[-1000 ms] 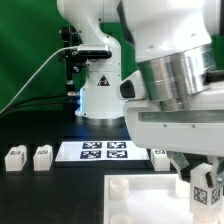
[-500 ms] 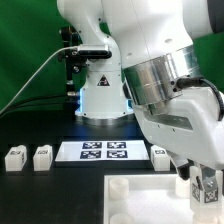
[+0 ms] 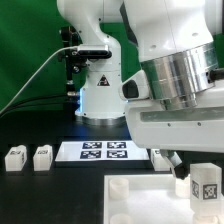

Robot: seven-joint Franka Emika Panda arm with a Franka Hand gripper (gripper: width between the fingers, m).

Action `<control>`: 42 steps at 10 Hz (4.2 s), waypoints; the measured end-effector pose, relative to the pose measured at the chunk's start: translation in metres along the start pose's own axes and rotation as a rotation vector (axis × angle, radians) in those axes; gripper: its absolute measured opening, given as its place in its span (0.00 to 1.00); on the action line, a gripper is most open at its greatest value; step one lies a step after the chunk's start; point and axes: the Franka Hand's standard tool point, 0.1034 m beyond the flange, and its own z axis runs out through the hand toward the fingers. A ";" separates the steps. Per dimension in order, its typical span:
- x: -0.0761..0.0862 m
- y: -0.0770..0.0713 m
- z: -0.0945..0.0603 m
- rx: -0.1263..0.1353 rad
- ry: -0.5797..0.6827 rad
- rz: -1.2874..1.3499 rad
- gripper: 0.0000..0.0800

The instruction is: Assemble one leg

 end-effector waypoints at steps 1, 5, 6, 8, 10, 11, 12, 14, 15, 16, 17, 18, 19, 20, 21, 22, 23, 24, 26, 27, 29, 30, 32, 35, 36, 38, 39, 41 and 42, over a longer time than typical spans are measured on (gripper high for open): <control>-0.002 0.001 0.001 -0.025 0.001 -0.157 0.81; -0.017 -0.004 0.007 -0.140 0.001 -0.618 0.78; -0.017 -0.004 0.007 -0.140 0.003 -0.593 0.78; -0.018 -0.004 0.008 -0.136 0.007 -0.493 0.56; -0.010 -0.001 0.005 -0.104 0.009 -0.251 0.38; -0.008 0.000 0.005 -0.079 0.004 -0.080 0.38; -0.006 0.002 0.005 -0.059 -0.003 0.123 0.38; -0.008 0.002 0.009 -0.029 -0.023 0.512 0.38; -0.009 0.001 0.008 -0.016 -0.041 0.636 0.38; -0.011 -0.003 0.007 -0.018 -0.051 0.739 0.38; -0.013 -0.005 0.006 -0.020 -0.054 0.757 0.38; -0.013 -0.004 0.007 -0.021 -0.055 0.718 0.38; -0.013 -0.004 0.007 -0.021 -0.056 0.687 0.45; -0.013 -0.003 0.007 -0.025 -0.051 0.605 0.45; -0.012 -0.002 0.007 -0.029 -0.045 0.407 0.69; -0.012 -0.001 0.007 -0.035 -0.046 0.230 0.77; -0.016 -0.002 0.007 -0.076 -0.054 0.034 0.80; -0.021 -0.004 0.009 -0.096 -0.061 -0.103 0.80; -0.017 -0.002 0.008 -0.090 -0.066 -0.294 0.81; -0.018 -0.001 0.009 -0.097 -0.071 -0.394 0.81; -0.009 -0.003 0.006 -0.168 -0.061 -0.769 0.81; -0.010 -0.002 0.007 -0.165 -0.063 -0.735 0.81; -0.011 -0.002 0.007 -0.165 -0.059 -0.681 0.51; -0.009 0.000 0.007 -0.160 -0.035 -0.327 0.37; -0.006 0.001 0.006 -0.139 -0.032 -0.124 0.37; -0.005 0.002 0.008 -0.101 -0.047 0.333 0.37; -0.005 0.002 0.008 -0.087 -0.059 0.480 0.37; -0.008 -0.003 0.008 -0.085 -0.066 0.746 0.37; -0.008 -0.005 0.007 -0.088 -0.065 0.818 0.37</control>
Offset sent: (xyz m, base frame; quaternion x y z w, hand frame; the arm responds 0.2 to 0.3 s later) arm -0.0068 0.0054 -0.0046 -0.1467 -0.0129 -0.3489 0.9255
